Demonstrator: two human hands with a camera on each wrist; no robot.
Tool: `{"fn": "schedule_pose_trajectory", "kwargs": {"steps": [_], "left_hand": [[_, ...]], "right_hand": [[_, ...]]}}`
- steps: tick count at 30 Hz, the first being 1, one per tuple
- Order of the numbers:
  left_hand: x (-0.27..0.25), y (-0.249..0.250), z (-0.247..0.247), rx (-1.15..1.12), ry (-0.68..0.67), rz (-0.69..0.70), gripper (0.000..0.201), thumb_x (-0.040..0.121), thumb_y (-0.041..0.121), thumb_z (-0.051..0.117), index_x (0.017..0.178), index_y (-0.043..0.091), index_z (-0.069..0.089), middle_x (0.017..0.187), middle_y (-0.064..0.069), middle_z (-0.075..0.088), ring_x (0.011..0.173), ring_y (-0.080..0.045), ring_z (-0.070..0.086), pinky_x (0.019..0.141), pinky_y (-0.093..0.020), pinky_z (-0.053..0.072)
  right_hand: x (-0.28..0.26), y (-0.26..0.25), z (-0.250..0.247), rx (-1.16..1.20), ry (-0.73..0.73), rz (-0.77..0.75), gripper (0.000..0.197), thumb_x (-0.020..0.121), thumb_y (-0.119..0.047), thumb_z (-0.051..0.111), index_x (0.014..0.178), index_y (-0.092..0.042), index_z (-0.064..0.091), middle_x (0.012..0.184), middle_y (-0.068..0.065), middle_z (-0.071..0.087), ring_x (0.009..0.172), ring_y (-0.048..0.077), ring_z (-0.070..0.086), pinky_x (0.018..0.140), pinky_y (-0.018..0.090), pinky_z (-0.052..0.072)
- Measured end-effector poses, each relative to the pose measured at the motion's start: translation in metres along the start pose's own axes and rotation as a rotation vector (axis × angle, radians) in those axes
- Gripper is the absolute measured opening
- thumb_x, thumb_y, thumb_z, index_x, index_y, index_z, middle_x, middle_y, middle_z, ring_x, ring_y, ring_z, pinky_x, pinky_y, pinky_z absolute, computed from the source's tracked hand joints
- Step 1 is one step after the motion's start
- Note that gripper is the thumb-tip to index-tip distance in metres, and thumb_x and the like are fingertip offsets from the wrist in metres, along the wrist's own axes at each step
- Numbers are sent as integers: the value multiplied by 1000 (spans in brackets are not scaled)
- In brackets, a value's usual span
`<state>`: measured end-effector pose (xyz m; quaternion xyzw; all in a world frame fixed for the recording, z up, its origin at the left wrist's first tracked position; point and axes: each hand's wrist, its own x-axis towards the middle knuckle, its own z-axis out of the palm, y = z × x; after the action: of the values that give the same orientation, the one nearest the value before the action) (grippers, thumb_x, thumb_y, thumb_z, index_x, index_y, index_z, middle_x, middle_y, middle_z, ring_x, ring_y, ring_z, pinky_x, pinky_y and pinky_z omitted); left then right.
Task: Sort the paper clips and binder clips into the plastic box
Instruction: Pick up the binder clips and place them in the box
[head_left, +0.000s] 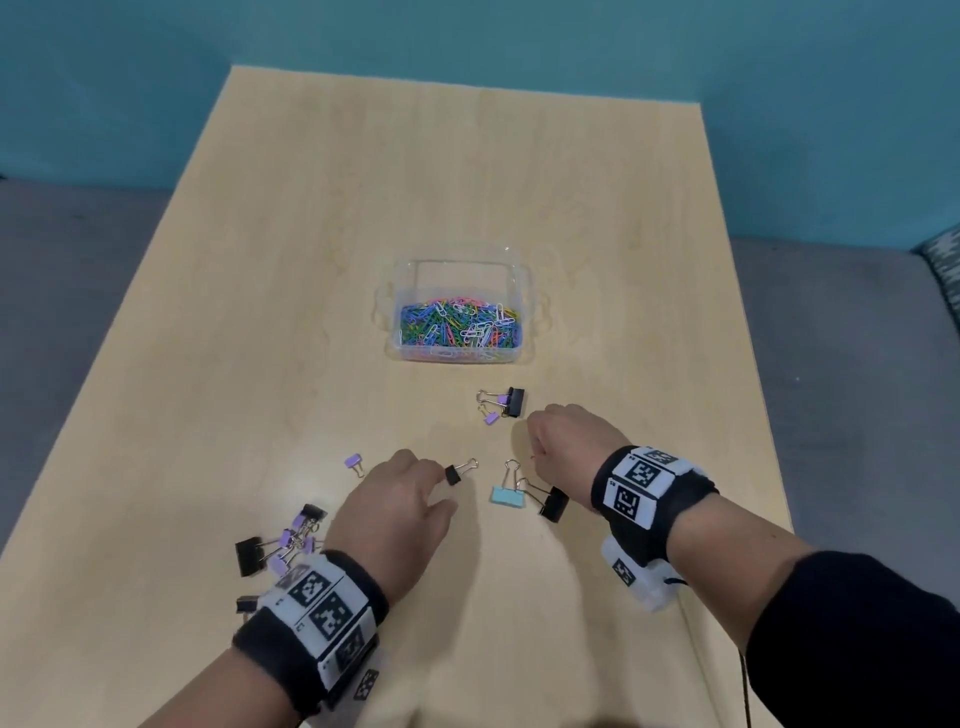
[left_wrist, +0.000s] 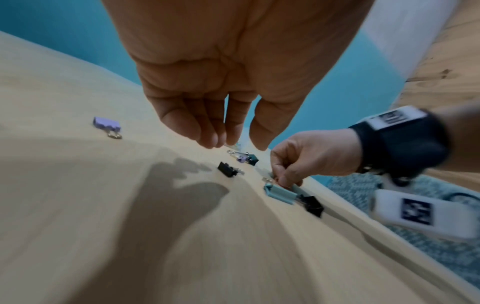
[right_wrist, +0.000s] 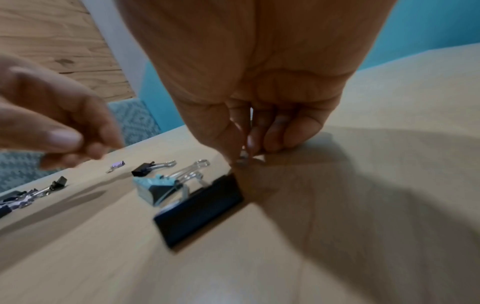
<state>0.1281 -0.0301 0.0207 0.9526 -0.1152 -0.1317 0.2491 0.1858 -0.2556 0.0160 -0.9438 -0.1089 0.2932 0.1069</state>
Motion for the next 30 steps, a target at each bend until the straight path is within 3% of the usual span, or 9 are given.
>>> {"fn": "schedule_pose_trajectory", "kwargs": {"steps": [2, 6, 10, 13, 15, 19, 21, 24, 30], "left_hand": [[-25, -1, -4, -28, -10, 74, 19, 81, 29, 66, 99, 23, 63, 86, 8, 54, 72, -13, 56, 61, -23, 42], [-67, -10, -1, -74, -94, 114, 20, 83, 42, 49, 100, 33, 54, 89, 14, 52, 77, -6, 55, 60, -22, 46], [-92, -26, 3, -61, -137, 134, 19, 80, 46, 50, 96, 35, 52, 87, 18, 49, 72, -3, 54, 55, -18, 47], [-103, -42, -6, -59, -110, 148, 15, 82, 44, 49, 94, 35, 54, 85, 17, 50, 69, -2, 52, 55, -19, 46], [-111, -54, -18, -55, -86, 125, 12, 83, 42, 48, 84, 32, 55, 81, 17, 49, 65, -1, 49, 54, -18, 41], [-131, -94, -39, -68, 36, -73, 16, 85, 37, 47, 73, 26, 50, 75, 14, 44, 61, -9, 48, 53, -27, 42], [-135, -117, -46, -91, 88, -232, 4, 84, 30, 55, 83, 26, 57, 84, 12, 49, 63, -10, 52, 56, -31, 46], [-134, -147, -49, -99, 81, -382, 23, 85, 22, 62, 108, 23, 58, 102, 5, 51, 72, -8, 56, 66, -27, 44], [-100, -157, -55, -51, -30, -278, 46, 83, 37, 65, 125, 27, 50, 108, 6, 44, 82, -13, 54, 72, -27, 44]], "right_hand": [[1, -3, -17, 132, 62, 75, 11, 82, -6, 45, 82, -16, 49, 83, 5, 59, 76, 25, 56, 62, 33, 43], [25, -9, -67, 507, 397, 179, 11, 79, -9, 53, 76, -19, 56, 71, -4, 60, 66, 19, 57, 59, 29, 47], [49, -25, -94, 754, 411, 122, 10, 82, -17, 66, 90, -20, 60, 87, -1, 63, 79, 20, 61, 72, 35, 52], [41, -27, -87, 419, 373, 124, 18, 90, -15, 52, 107, -17, 58, 104, 4, 62, 92, 26, 60, 81, 36, 49], [20, -24, -68, 187, 238, 137, 24, 89, -13, 46, 111, -17, 54, 109, 7, 60, 91, 26, 59, 79, 35, 48], [-29, -19, -4, 29, -72, 206, 35, 76, -32, 64, 103, -27, 41, 103, 0, 46, 77, 21, 56, 64, 33, 44], [-45, -21, 22, 27, -48, 238, 38, 75, -35, 66, 101, -30, 39, 99, -4, 38, 69, 15, 54, 56, 28, 42], [-54, -30, 43, 44, 113, 257, 22, 83, -25, 62, 95, -23, 43, 98, -2, 38, 64, 16, 52, 52, 28, 37], [-61, -35, 57, 128, 250, 406, 17, 81, -22, 59, 94, -24, 49, 96, 0, 44, 65, 19, 53, 59, 33, 48]]}}
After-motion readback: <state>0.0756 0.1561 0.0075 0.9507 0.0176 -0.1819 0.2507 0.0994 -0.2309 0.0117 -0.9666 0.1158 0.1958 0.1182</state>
